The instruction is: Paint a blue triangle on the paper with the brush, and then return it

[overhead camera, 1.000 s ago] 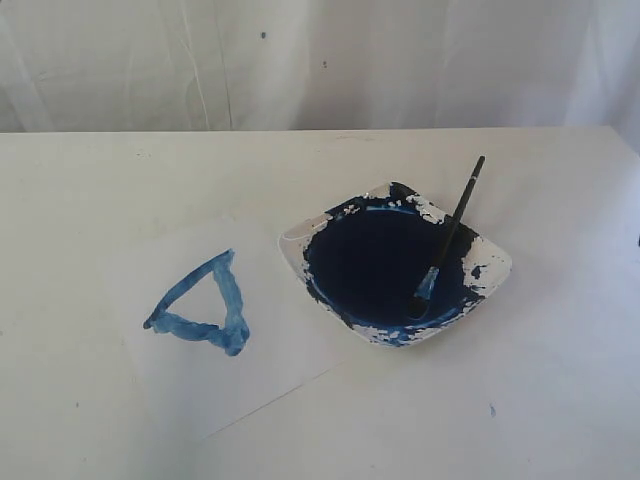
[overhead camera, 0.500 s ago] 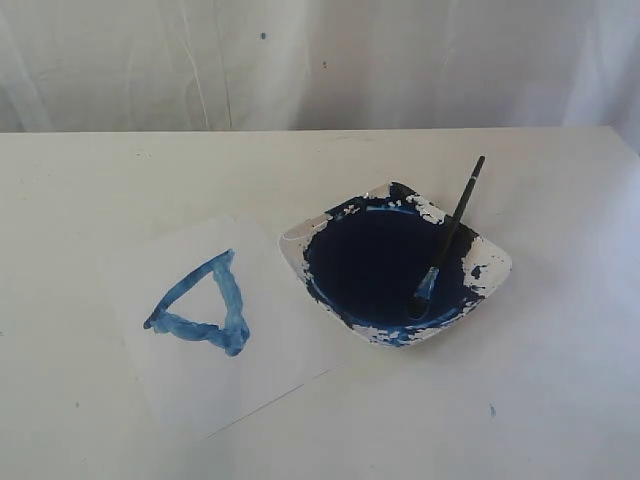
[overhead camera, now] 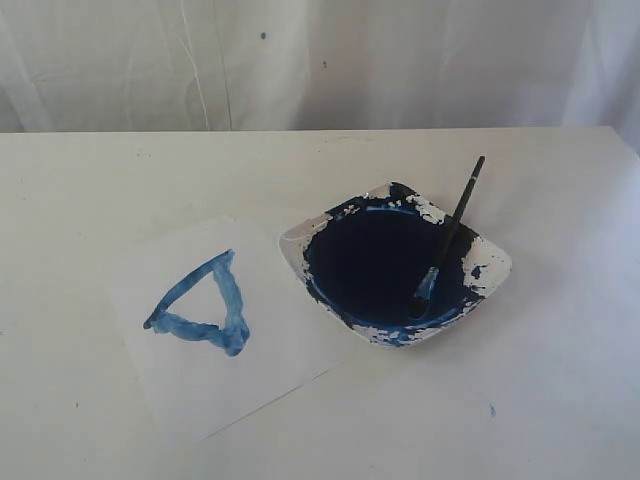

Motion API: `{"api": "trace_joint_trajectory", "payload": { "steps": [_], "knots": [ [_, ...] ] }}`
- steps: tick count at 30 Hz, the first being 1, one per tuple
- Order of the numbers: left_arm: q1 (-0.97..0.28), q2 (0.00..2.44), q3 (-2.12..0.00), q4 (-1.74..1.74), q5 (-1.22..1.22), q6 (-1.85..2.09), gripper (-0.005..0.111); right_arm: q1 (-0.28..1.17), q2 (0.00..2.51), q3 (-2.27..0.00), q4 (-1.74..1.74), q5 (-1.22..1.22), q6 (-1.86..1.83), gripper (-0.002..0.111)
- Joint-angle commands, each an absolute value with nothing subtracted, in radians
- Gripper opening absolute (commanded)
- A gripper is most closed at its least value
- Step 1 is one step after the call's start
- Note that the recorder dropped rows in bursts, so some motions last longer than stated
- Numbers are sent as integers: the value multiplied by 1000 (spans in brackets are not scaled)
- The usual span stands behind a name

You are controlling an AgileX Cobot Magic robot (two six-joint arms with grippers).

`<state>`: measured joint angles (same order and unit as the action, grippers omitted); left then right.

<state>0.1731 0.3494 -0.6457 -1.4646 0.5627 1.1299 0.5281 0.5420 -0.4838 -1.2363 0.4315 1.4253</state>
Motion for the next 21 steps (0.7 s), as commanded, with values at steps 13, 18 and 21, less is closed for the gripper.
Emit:
{"api": "trace_joint_trajectory", "payload": {
  "steps": [13, 18, 21],
  "knots": [
    [177, 339, -638, -1471, 727, 1120, 0, 518, 558, -479, -1338, -65, 1277, 5],
    [177, 339, -638, -1471, 727, 1120, 0, 518, 558, -479, -1338, -50, 1285, 5],
    [177, 339, -638, -1469, 727, 1120, 0, 518, 558, -479, -1338, -50, 1285, 5]
  ]
}}
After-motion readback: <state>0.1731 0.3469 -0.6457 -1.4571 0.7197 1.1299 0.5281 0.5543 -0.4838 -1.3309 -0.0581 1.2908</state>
